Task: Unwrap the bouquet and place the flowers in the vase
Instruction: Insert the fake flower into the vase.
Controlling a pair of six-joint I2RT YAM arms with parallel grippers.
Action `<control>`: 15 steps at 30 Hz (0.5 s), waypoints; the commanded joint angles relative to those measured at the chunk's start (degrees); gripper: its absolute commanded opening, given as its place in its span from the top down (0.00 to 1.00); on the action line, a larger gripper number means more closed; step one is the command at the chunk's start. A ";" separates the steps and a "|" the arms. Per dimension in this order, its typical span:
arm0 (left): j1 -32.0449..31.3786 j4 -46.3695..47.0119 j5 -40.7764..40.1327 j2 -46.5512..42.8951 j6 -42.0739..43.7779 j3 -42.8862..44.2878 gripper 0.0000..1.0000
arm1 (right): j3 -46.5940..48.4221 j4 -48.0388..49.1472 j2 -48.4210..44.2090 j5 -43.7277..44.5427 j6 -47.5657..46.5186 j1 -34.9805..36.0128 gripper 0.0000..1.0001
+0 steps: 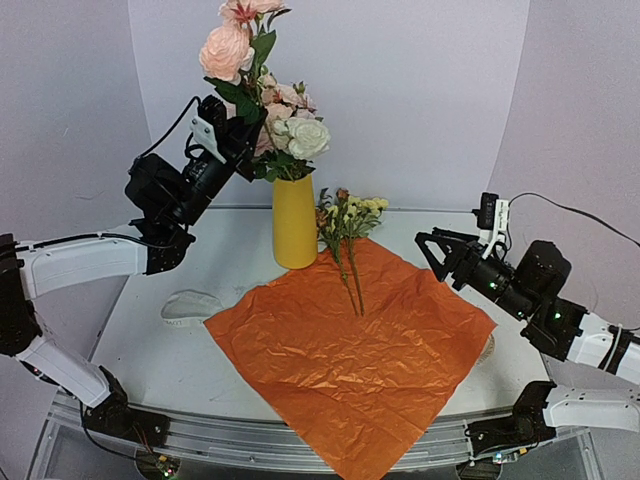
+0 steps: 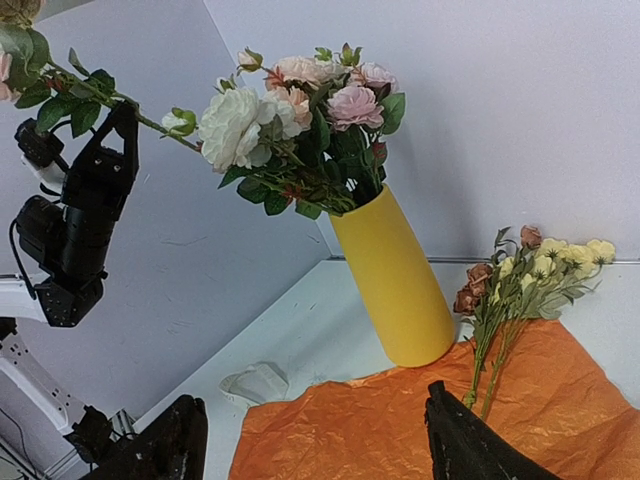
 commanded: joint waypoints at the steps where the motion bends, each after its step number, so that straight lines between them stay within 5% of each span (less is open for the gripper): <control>1: 0.57 5.66 0.66 1.22 2.38 1.97 1.00 | 3.17 2.38 0.11 -0.88 -0.90 0.30 0.24; 15: 1.41 6.43 4.33 2.85 3.40 5.13 1.00 | 5.01 1.58 1.46 -1.29 -1.68 0.30 0.24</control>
